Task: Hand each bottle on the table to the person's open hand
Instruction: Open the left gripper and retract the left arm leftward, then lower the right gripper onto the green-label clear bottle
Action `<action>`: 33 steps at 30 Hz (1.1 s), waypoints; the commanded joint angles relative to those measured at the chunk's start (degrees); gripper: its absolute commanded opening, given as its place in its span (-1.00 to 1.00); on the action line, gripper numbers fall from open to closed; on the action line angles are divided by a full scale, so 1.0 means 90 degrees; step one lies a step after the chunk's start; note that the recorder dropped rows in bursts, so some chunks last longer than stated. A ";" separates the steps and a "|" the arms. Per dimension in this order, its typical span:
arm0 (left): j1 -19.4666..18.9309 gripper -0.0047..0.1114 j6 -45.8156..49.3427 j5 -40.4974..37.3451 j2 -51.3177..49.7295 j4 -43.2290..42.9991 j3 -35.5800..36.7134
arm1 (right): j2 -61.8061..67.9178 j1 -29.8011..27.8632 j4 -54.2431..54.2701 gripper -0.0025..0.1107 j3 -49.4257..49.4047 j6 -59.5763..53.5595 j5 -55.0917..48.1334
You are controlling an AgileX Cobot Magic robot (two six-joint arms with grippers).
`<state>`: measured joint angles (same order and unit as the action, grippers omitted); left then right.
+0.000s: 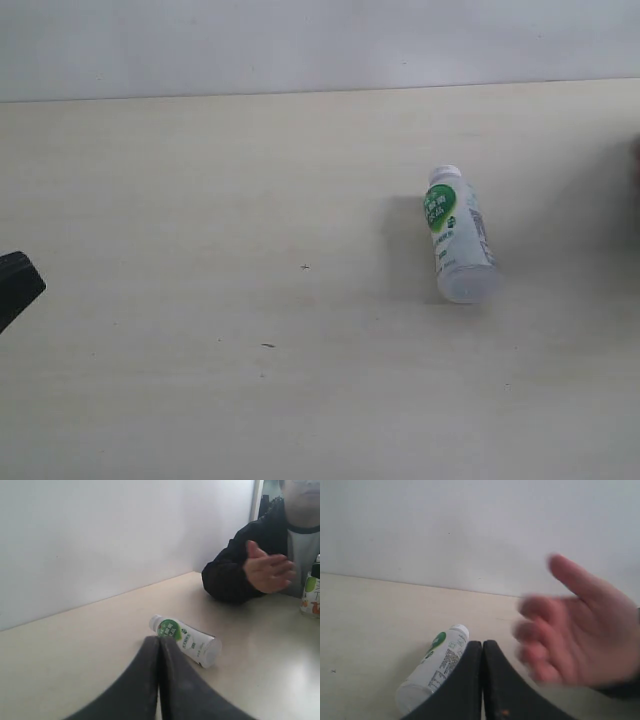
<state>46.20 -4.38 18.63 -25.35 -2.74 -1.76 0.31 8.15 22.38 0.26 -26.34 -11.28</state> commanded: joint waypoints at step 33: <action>-0.0024 -0.88 -0.0039 -0.0046 0.0109 -0.0001 0.0079 | 0.8384 0.0020 -0.1294 -0.96 0.7027 0.2606 -0.4658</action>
<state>46.20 -4.38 18.01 -24.62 -2.84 -1.14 68.60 8.27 18.00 58.89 -7.23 -41.24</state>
